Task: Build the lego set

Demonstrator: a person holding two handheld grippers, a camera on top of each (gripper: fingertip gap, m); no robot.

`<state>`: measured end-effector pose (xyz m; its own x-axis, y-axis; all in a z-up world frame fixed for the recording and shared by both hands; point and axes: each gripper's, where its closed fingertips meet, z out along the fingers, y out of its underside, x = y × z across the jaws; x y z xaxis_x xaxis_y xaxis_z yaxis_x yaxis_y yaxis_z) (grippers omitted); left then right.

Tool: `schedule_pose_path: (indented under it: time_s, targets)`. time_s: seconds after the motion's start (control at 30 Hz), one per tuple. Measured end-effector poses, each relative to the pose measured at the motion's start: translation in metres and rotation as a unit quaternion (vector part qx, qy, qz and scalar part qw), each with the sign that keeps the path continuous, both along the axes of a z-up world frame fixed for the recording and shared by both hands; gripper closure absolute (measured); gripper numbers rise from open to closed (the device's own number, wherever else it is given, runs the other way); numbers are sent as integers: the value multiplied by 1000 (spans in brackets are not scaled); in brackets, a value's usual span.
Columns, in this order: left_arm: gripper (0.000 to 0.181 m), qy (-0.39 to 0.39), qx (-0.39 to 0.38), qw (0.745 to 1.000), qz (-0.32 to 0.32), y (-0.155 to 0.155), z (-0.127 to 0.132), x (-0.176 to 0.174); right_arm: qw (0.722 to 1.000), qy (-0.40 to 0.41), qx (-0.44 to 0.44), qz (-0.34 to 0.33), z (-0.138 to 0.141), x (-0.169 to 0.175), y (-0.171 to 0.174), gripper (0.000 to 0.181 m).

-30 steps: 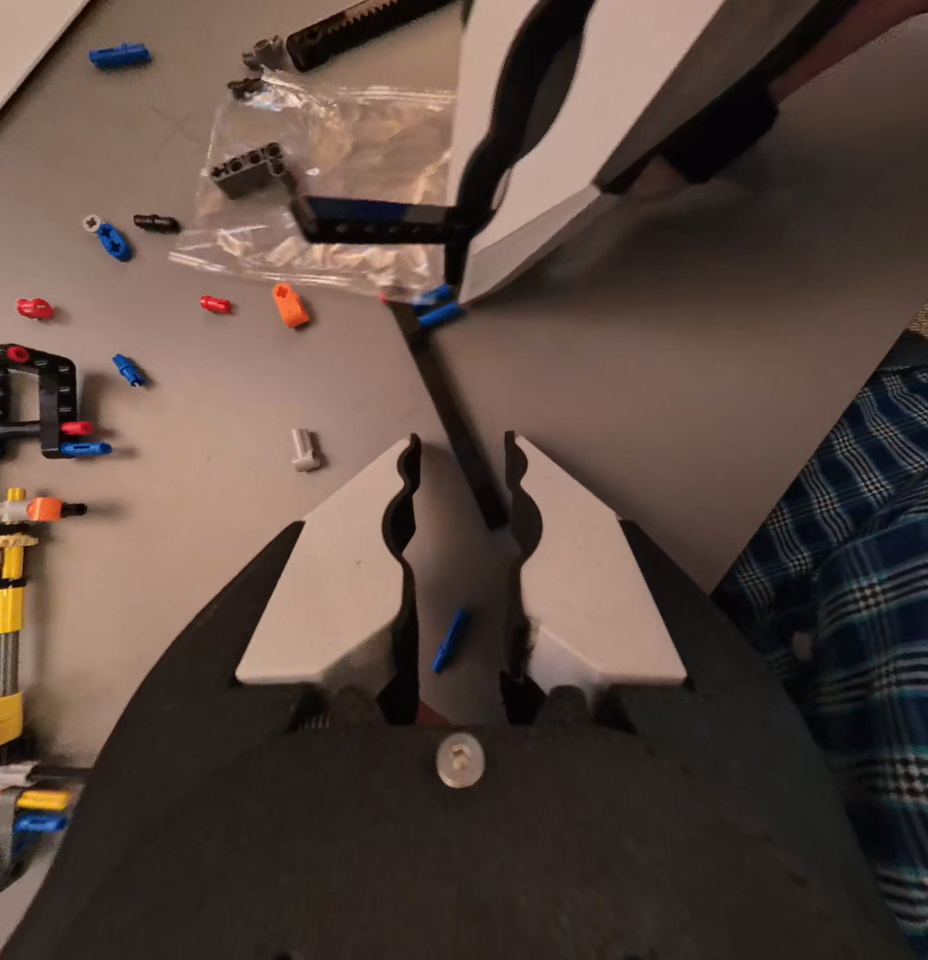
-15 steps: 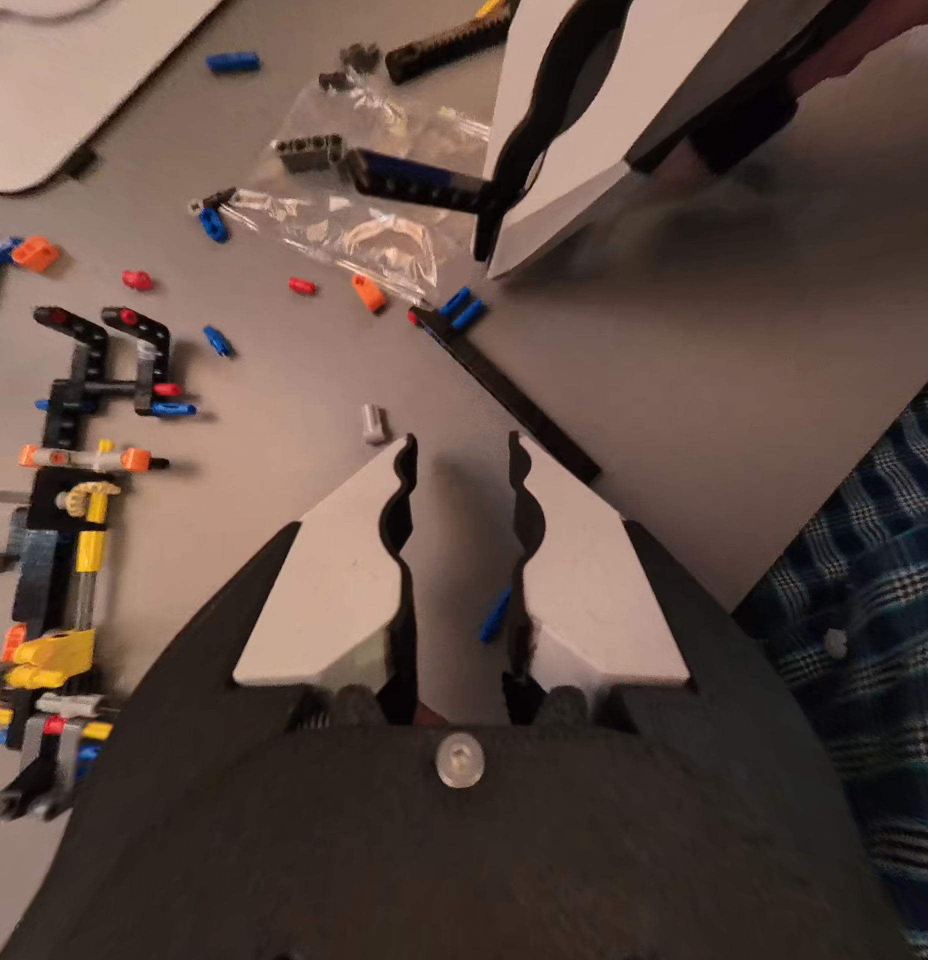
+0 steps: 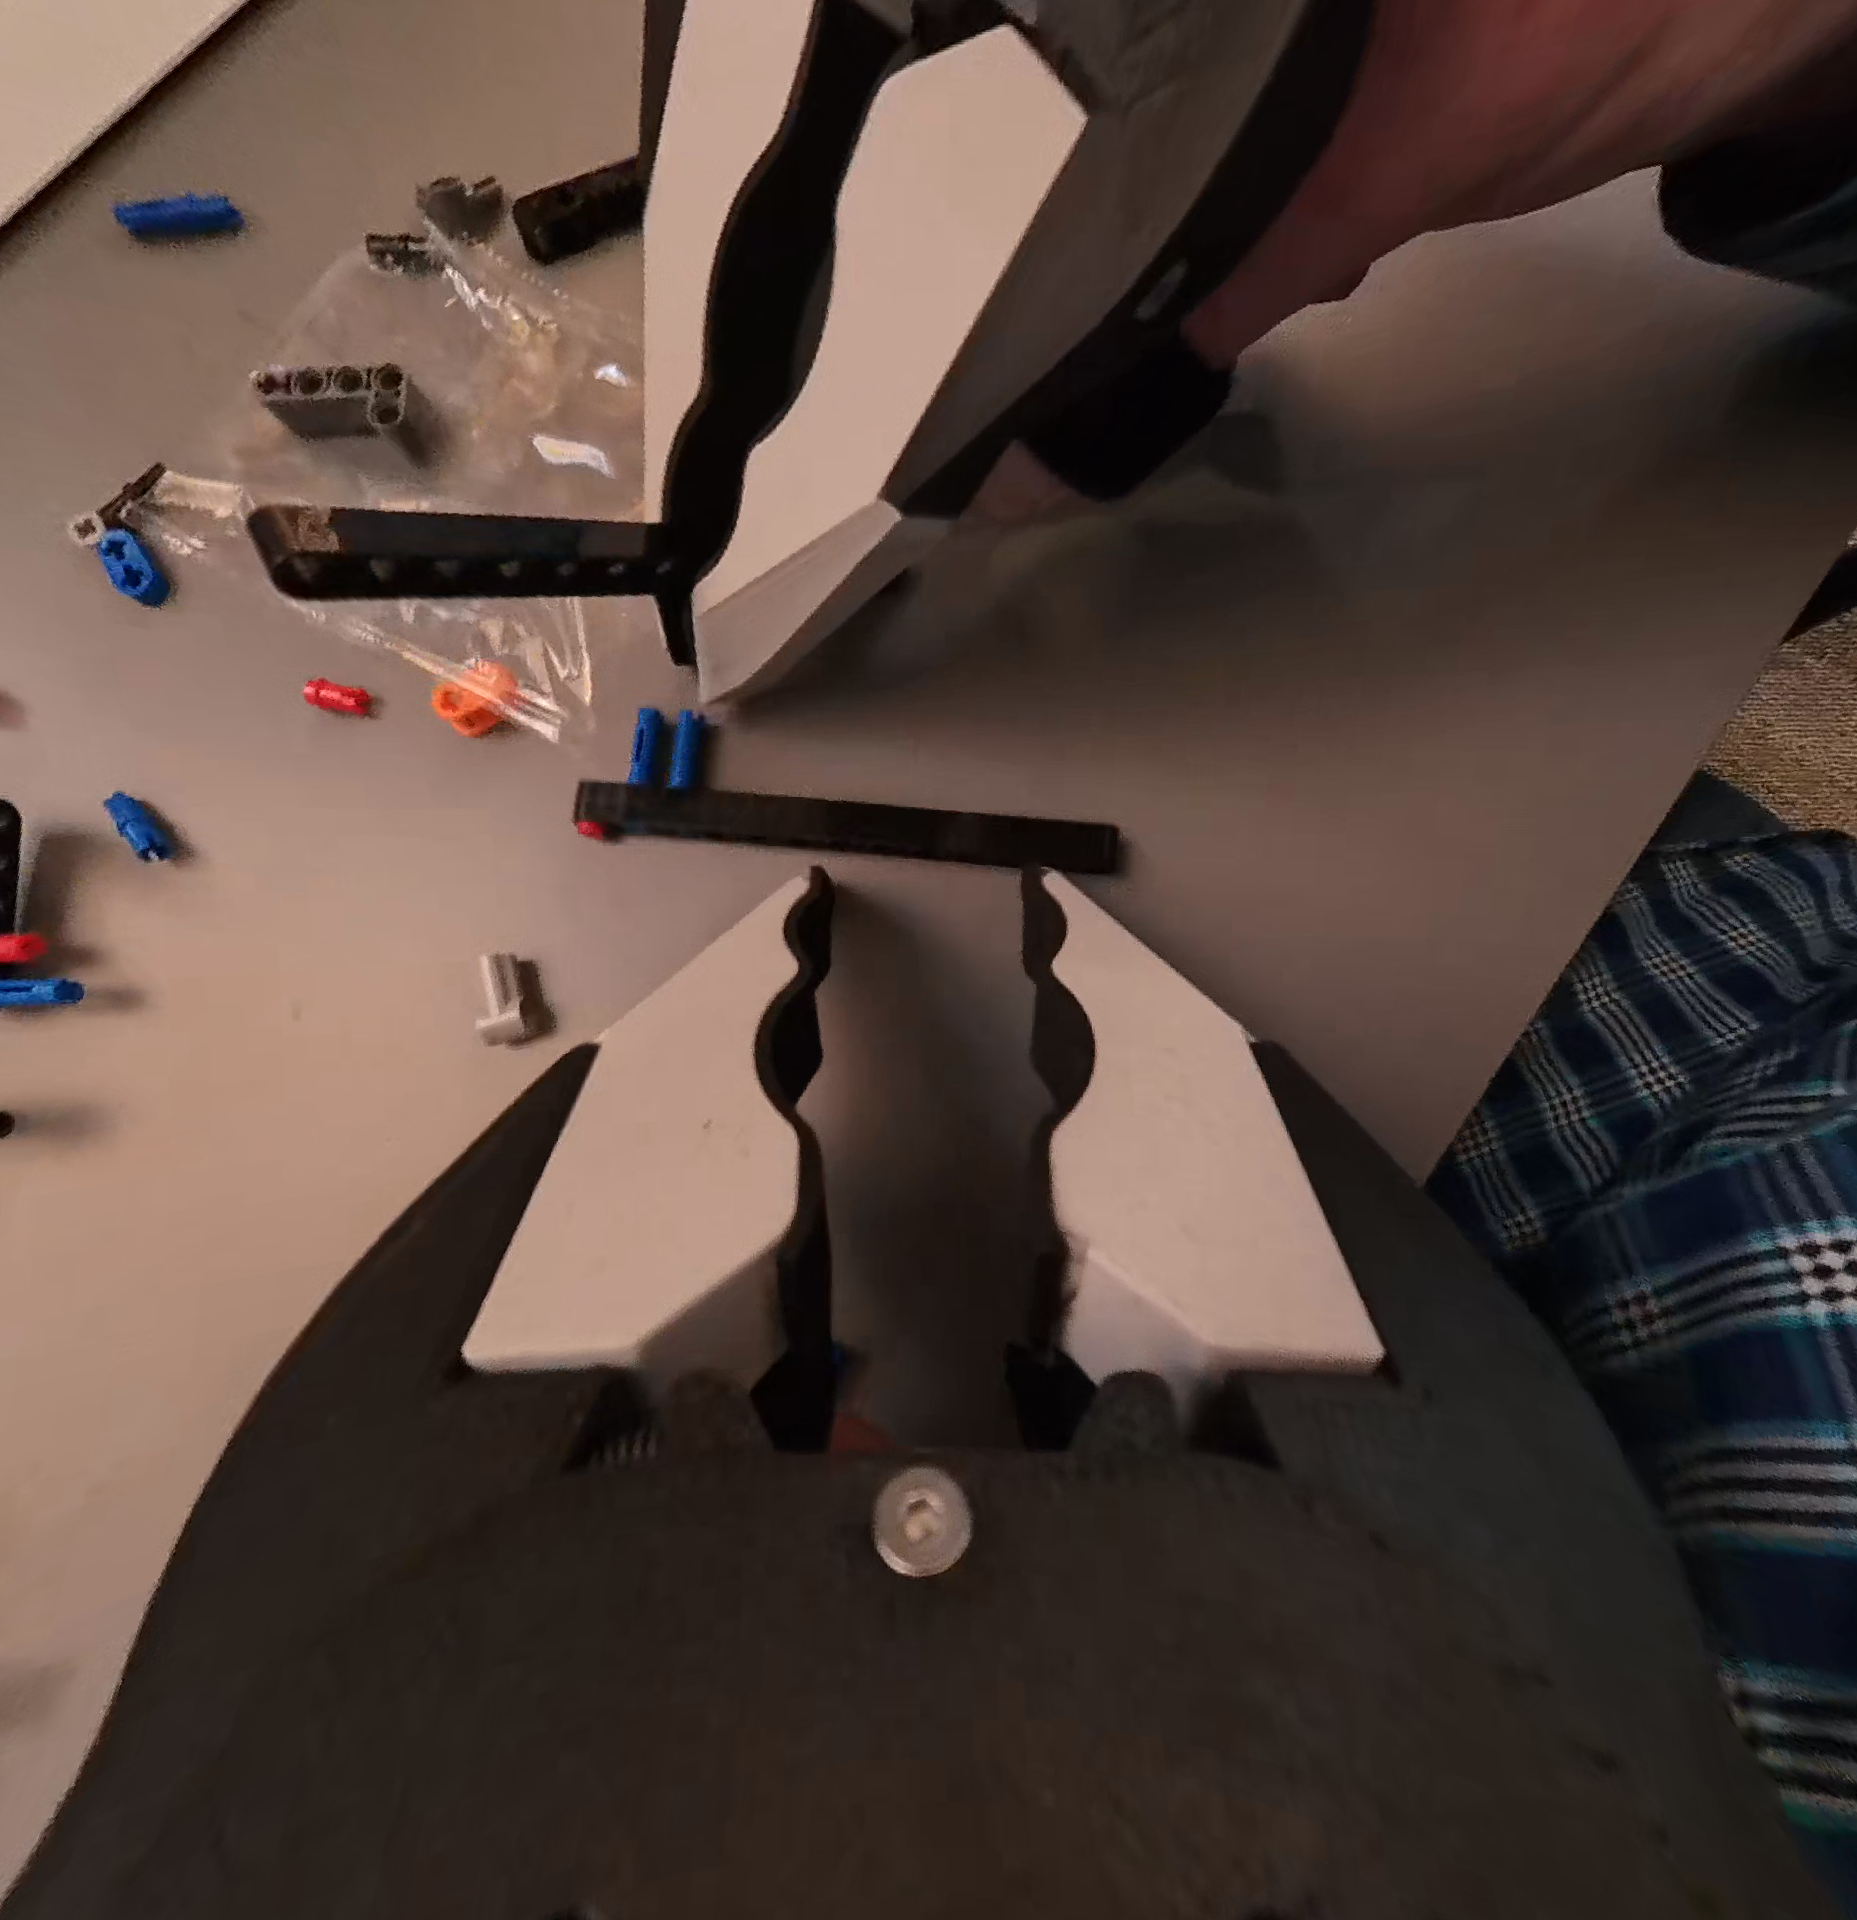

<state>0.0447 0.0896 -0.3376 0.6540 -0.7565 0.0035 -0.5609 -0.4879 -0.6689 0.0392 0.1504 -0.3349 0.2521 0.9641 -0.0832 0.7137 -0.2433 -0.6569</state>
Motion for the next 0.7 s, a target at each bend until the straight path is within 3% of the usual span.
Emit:
schedule_pose_path:
  time_s: [0.3, 0.57, 0.7]
  targets:
    - [141, -30, 51, 998, 29, 19, 35, -17, 999, 29, 18, -10, 22, 17, 5, 176]
    - [142, -87, 122, 988, 47, 50, 80, -18, 997, 14, 63, 38, 32, 21, -13, 176]
    - [145, -93, 146, 985, 7, 50, 88, -7, 996, 7, 64, 70, 30, 20, -24, 176]
